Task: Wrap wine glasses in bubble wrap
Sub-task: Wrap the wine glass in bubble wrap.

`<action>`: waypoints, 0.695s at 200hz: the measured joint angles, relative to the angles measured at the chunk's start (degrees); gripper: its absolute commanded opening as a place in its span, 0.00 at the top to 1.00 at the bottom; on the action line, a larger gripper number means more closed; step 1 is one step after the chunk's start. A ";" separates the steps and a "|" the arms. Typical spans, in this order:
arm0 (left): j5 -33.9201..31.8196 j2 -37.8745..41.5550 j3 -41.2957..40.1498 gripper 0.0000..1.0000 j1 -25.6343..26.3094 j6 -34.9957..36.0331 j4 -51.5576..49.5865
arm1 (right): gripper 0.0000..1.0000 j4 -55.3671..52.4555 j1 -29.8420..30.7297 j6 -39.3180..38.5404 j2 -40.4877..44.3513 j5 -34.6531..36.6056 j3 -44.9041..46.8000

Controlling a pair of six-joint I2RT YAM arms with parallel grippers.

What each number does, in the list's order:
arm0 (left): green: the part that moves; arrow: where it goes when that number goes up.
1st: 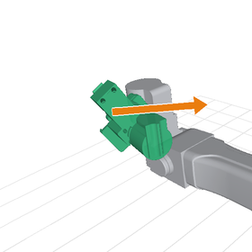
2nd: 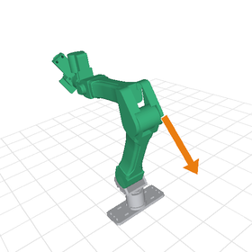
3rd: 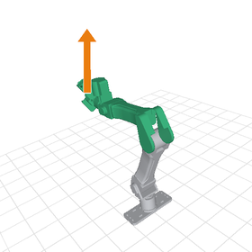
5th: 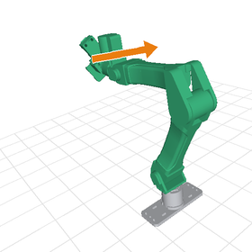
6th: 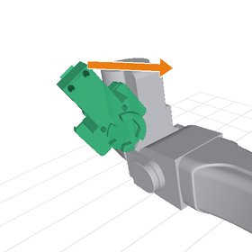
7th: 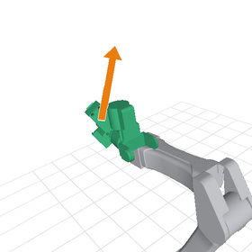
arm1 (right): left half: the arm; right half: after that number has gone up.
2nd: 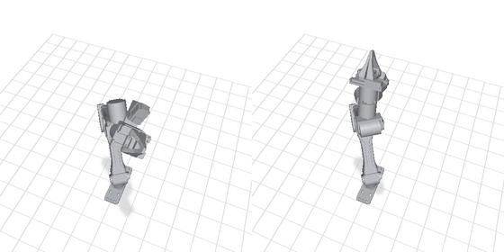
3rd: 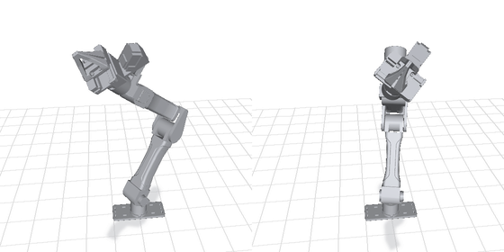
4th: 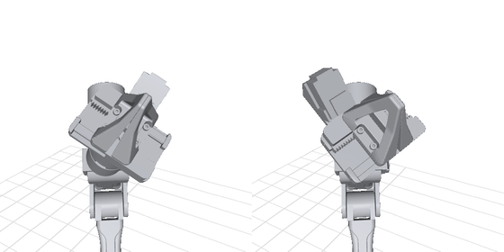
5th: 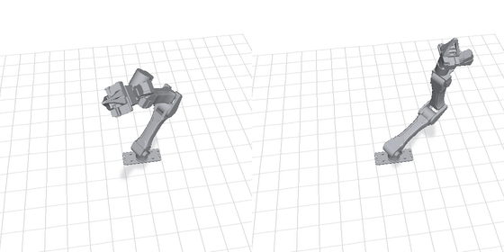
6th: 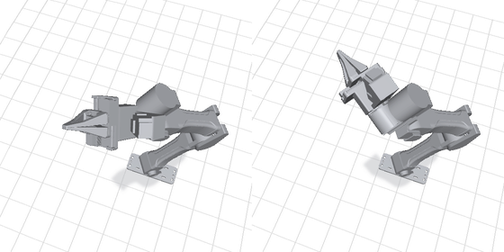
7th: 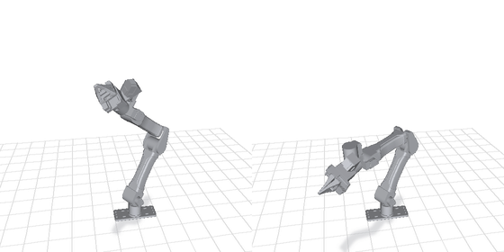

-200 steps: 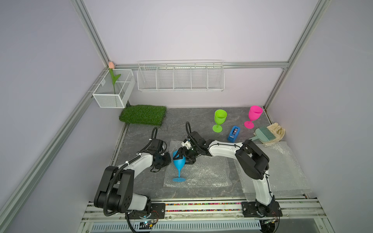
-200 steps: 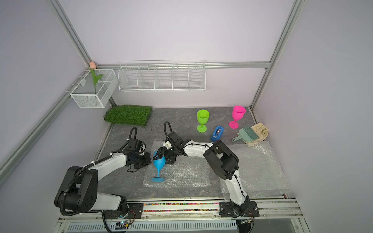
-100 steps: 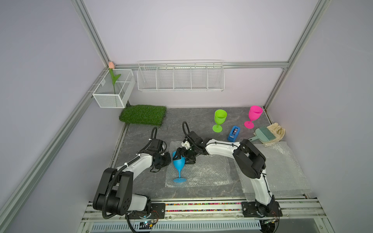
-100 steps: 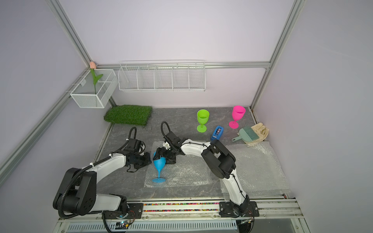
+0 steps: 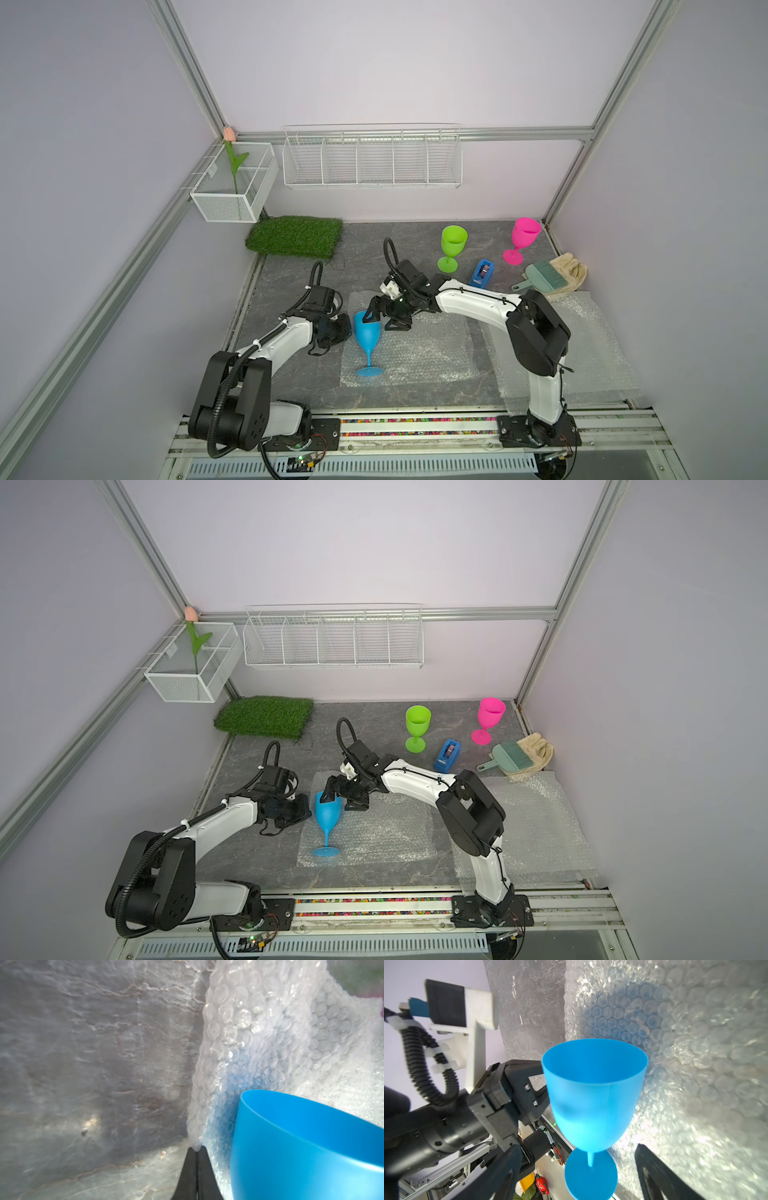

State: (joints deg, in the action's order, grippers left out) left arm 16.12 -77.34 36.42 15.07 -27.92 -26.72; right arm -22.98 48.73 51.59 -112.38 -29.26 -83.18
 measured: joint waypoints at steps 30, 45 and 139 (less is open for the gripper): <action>0.61 1.84 0.85 1.00 0.00 0.46 -1.75 | 0.24 -1.01 -1.22 -1.90 2.51 1.51 2.25; 1.07 2.03 1.77 1.00 0.13 0.85 -2.34 | 0.41 -1.22 -2.10 -3.21 3.08 2.27 4.02; 3.65 2.54 8.52 1.00 5.81 2.29 -5.49 | 0.68 0.46 -3.28 -4.94 0.04 2.62 6.45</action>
State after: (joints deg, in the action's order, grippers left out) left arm 19.77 -74.81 44.95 20.88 -25.63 -32.21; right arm -22.52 45.45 46.65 -112.33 -26.63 -76.73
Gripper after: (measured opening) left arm 0.047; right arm 0.328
